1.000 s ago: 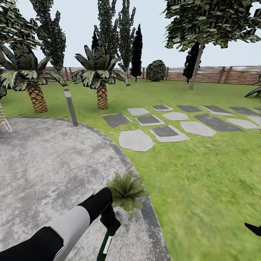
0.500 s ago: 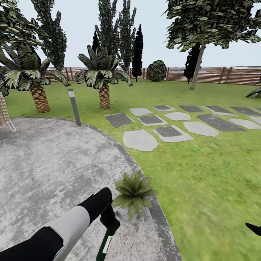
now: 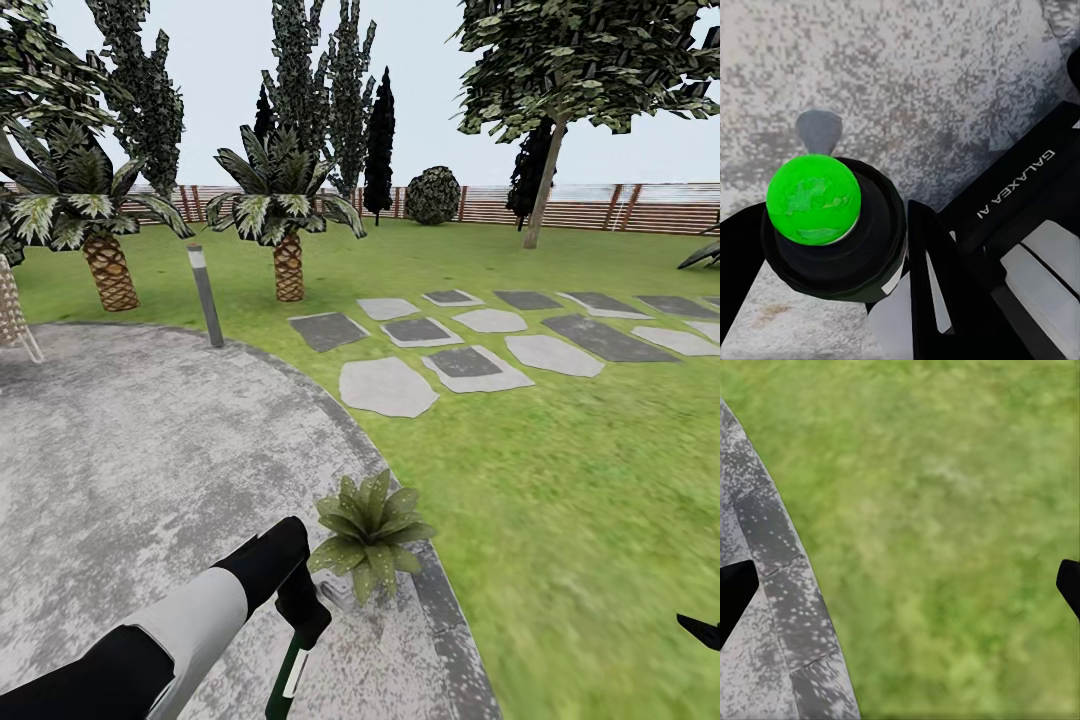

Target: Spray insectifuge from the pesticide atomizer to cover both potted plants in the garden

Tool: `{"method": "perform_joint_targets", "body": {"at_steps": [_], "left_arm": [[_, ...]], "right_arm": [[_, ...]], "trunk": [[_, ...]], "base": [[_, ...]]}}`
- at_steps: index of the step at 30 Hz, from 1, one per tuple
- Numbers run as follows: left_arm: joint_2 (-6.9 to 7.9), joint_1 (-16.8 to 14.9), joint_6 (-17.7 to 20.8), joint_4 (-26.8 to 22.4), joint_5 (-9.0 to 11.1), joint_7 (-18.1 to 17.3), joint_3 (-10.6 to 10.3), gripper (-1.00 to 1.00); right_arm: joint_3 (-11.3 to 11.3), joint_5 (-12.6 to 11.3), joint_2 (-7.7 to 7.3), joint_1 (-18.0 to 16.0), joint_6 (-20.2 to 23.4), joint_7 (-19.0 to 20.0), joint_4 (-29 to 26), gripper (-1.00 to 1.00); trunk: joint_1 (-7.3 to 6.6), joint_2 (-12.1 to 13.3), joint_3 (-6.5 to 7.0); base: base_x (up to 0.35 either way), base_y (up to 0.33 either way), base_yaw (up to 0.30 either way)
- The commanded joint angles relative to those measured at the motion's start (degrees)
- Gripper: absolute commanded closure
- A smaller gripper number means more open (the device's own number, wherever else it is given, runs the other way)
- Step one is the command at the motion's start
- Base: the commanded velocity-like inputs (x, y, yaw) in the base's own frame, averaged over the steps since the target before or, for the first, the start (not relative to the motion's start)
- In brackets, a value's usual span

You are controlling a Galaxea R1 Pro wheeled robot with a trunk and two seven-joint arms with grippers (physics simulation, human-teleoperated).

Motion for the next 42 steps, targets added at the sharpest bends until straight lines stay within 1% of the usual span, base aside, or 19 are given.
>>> {"method": "perform_joint_targets", "body": {"at_steps": [1, 25, 37, 42], "left_arm": [[0.0, -0.02, 0.16, -0.08, -0.6, -0.59, -0.04, 1.0], [-0.01, -0.02, 0.1, -0.08, -0.52, -0.57, -0.1, 1.0], [-0.01, -0.02, -0.22, -0.2, -0.44, -0.37, -0.06, 1.0], [-0.01, -0.02, -0.19, -0.26, -0.43, -0.42, -0.2, 1.0]], "right_arm": [[-0.07, 0.51, 0.0, -0.09, 0.2, 0.6, -0.07, -1.0], [-0.13, 0.6, -0.02, -0.08, 0.23, 0.7, -0.08, -1.0], [-0.14, 0.6, 0.01, -0.1, 0.2, 0.68, -0.08, -1.0], [-0.07, 0.6, 0.02, -0.09, 0.19, 0.67, -0.08, -1.0]], "trunk": [[-0.01, -0.03, -0.06], [-0.01, -0.03, -0.06], [-0.01, -0.03, -0.06], [-0.01, -0.03, -0.06]], "base": [[0.0, 0.0, 0.0], [-0.003, 0.0, 0.0], [-0.302, 0.0, 0.0], [-0.059, 0.0, 0.0]]}}
